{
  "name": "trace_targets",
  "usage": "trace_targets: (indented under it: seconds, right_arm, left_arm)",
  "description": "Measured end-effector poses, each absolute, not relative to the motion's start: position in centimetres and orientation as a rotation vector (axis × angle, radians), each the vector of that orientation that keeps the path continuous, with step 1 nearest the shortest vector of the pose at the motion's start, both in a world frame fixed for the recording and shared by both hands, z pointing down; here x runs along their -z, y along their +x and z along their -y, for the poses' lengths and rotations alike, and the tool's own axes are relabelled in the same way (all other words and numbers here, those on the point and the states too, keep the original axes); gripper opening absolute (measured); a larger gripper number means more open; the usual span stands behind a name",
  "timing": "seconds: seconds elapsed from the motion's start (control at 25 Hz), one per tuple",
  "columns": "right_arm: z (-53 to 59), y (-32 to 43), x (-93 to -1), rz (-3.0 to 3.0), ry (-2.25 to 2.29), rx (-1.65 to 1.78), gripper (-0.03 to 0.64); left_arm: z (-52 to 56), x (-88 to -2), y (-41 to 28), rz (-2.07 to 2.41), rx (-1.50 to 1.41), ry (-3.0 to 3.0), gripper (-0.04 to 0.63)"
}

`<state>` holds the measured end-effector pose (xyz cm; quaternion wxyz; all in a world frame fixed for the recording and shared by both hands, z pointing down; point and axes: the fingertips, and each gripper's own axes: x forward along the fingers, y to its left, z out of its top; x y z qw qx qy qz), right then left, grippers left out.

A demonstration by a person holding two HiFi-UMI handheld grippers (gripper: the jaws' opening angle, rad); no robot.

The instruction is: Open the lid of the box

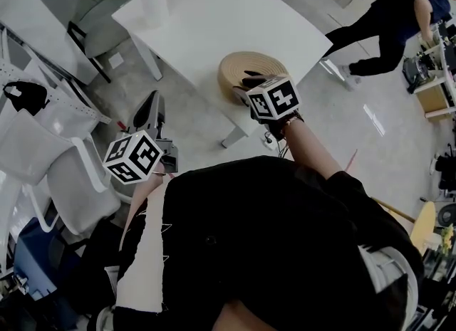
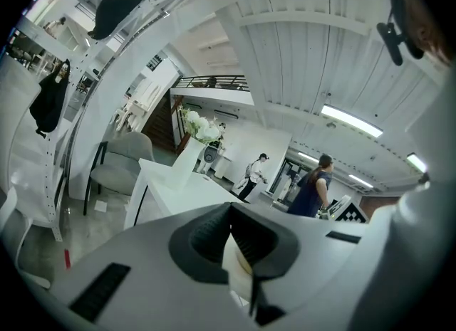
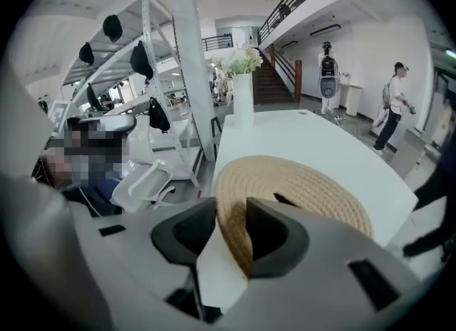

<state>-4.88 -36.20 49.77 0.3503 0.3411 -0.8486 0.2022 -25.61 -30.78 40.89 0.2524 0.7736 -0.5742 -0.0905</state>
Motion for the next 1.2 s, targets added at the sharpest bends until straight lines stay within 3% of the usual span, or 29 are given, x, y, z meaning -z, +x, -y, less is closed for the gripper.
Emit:
trace_targets:
  seconds: [1.2]
  right_arm:
    - [36.6,-4.4,-46.2,2.356,0.976,-0.612,0.109]
  left_arm:
    - [30.8,-39.6,-25.0,1.545,0.247,2.154,0.011]
